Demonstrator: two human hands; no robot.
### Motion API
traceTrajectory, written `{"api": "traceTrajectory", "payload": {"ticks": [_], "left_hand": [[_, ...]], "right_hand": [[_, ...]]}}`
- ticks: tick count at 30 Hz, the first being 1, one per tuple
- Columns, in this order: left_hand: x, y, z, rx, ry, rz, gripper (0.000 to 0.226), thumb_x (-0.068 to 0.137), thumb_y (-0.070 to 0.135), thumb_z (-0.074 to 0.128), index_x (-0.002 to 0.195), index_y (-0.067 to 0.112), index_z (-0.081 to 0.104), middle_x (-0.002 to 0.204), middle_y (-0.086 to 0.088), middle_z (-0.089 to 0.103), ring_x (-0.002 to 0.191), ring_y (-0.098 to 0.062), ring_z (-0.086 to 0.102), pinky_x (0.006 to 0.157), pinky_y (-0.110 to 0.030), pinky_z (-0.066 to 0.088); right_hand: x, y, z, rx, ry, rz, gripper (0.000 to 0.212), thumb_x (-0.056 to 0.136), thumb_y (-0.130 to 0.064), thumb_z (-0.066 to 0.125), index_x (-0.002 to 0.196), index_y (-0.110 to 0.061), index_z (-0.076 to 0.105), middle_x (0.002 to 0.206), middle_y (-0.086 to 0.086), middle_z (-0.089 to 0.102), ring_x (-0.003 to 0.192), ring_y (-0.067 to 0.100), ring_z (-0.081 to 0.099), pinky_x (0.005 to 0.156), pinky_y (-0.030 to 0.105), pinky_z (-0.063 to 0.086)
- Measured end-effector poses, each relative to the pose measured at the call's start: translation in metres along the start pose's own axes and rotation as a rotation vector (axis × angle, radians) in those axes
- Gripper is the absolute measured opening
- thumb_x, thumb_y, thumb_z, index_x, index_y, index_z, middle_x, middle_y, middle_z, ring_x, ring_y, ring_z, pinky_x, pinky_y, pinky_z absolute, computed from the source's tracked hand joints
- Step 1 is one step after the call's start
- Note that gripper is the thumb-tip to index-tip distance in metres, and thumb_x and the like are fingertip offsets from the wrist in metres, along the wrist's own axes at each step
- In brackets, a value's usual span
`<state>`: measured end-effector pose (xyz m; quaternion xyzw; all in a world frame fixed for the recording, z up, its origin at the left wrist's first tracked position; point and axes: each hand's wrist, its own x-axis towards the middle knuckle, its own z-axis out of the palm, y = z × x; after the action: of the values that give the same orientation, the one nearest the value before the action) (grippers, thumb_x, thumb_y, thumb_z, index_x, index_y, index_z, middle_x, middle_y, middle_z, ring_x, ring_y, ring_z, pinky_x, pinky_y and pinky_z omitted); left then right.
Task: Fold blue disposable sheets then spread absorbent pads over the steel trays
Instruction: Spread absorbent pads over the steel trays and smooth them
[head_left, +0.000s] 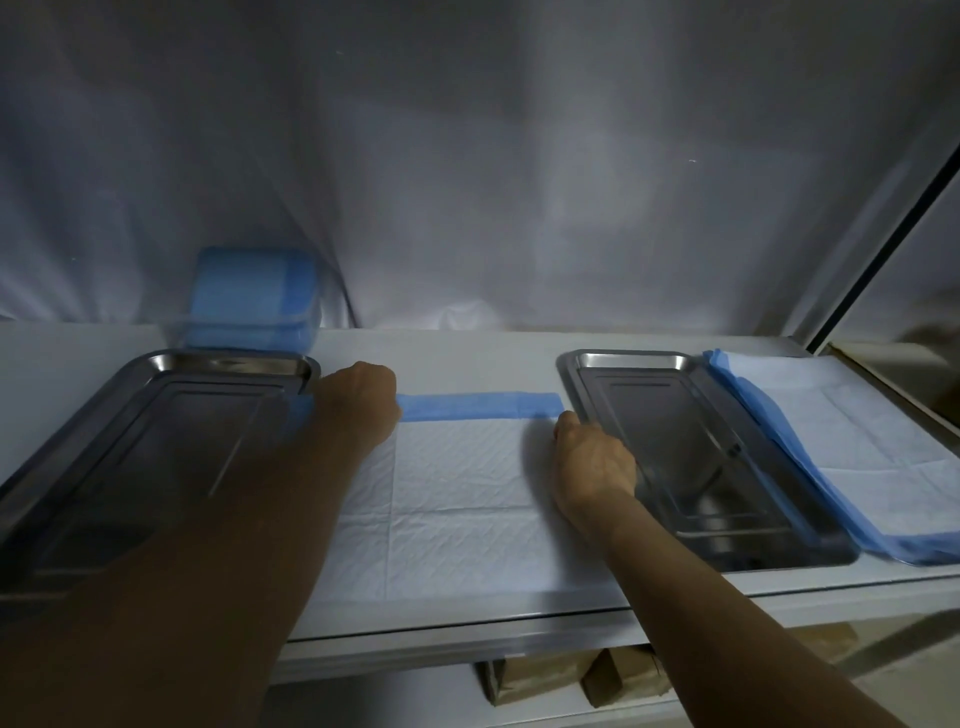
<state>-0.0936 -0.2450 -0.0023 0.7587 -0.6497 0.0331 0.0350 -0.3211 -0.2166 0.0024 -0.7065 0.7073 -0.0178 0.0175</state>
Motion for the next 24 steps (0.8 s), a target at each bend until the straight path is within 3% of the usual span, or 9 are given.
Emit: {"api": "traceTrajectory", "payload": {"ticks": [4, 8, 11, 15, 17, 19, 22, 24], "left_hand": [[-0.029, 0.028, -0.017, 0.034, 0.151, 0.002, 0.027, 0.088, 0.027, 0.056, 0.112, 0.014, 0.053, 0.118, -0.007, 0.050, 0.111, -0.027, 0.047, 0.094, -0.041, 0.037], [-0.087, 0.073, -0.017, -0.171, -0.049, 0.129, 0.036, 0.097, 0.032, 0.042, 0.124, 0.011, 0.055, 0.136, -0.008, 0.046, 0.129, -0.027, 0.039, 0.107, -0.040, 0.029], [-0.117, 0.082, -0.004, -0.143, -0.232, 0.125, 0.053, 0.100, 0.039, 0.030, 0.146, 0.013, 0.029, 0.157, -0.005, 0.016, 0.146, -0.025, 0.007, 0.117, -0.049, 0.009], [-0.128, 0.071, 0.011, -0.184, -0.195, 0.121, 0.057, 0.098, 0.049, 0.019, 0.150, 0.028, 0.012, 0.160, 0.003, -0.002, 0.147, -0.025, -0.009, 0.115, -0.055, -0.004], [-0.131, 0.068, 0.013, -0.200, -0.188, 0.115, 0.056, 0.097, 0.051, 0.016, 0.150, 0.032, 0.009, 0.160, 0.006, -0.003, 0.147, -0.024, -0.011, 0.114, -0.056, -0.006], [-0.131, 0.070, 0.012, -0.192, -0.186, 0.115, 0.056, 0.098, 0.048, 0.017, 0.150, 0.031, 0.005, 0.160, 0.005, -0.004, 0.147, -0.025, -0.012, 0.115, -0.057, -0.006], [-0.134, 0.071, 0.009, -0.127, -0.218, 0.135, 0.067, 0.097, 0.048, 0.026, 0.150, 0.027, -0.008, 0.160, 0.000, -0.010, 0.146, -0.025, -0.017, 0.116, -0.056, -0.007], [-0.134, 0.069, 0.008, -0.114, -0.253, 0.129, 0.072, 0.096, 0.049, 0.031, 0.150, 0.024, -0.010, 0.158, -0.003, -0.018, 0.145, -0.025, -0.021, 0.117, -0.054, -0.008]], "right_hand": [[0.001, -0.002, 0.002, -0.014, -0.005, 0.006, 0.036, 0.098, -0.012, 0.039, 0.134, -0.012, 0.039, 0.124, 0.012, 0.054, 0.110, 0.029, 0.059, 0.085, 0.034, 0.049], [0.000, -0.003, 0.004, -0.027, 0.009, 0.010, 0.034, 0.099, -0.013, 0.037, 0.133, -0.012, 0.040, 0.124, 0.012, 0.054, 0.109, 0.029, 0.059, 0.085, 0.034, 0.049], [-0.003, -0.005, 0.004, -0.038, 0.006, 0.002, 0.037, 0.098, -0.015, 0.041, 0.135, -0.012, 0.038, 0.124, 0.012, 0.053, 0.110, 0.028, 0.059, 0.086, 0.034, 0.050], [-0.007, -0.008, -0.002, -0.077, -0.032, 0.027, 0.042, 0.097, -0.016, 0.045, 0.138, -0.012, 0.038, 0.129, 0.012, 0.044, 0.115, 0.028, 0.054, 0.090, 0.036, 0.048], [-0.013, -0.014, -0.009, -0.098, 0.058, -0.008, 0.039, 0.098, -0.021, 0.042, 0.137, -0.014, 0.043, 0.136, 0.011, 0.036, 0.125, 0.028, 0.042, 0.096, 0.037, 0.043], [-0.027, -0.024, -0.006, 0.092, 0.143, -0.181, 0.044, 0.097, -0.034, 0.037, 0.136, -0.018, 0.046, 0.142, 0.009, 0.034, 0.130, 0.028, 0.037, 0.101, 0.037, 0.038], [-0.063, -0.042, 0.011, 0.392, -0.051, -0.467, 0.064, 0.092, -0.049, 0.014, 0.147, -0.022, 0.032, 0.155, 0.003, 0.027, 0.144, 0.019, 0.021, 0.117, 0.037, 0.019], [-0.078, -0.040, 0.024, 0.395, -0.157, -0.469, 0.058, 0.099, -0.047, 0.008, 0.152, -0.024, 0.016, 0.159, -0.002, 0.014, 0.148, 0.013, 0.005, 0.120, 0.037, 0.004]]}}
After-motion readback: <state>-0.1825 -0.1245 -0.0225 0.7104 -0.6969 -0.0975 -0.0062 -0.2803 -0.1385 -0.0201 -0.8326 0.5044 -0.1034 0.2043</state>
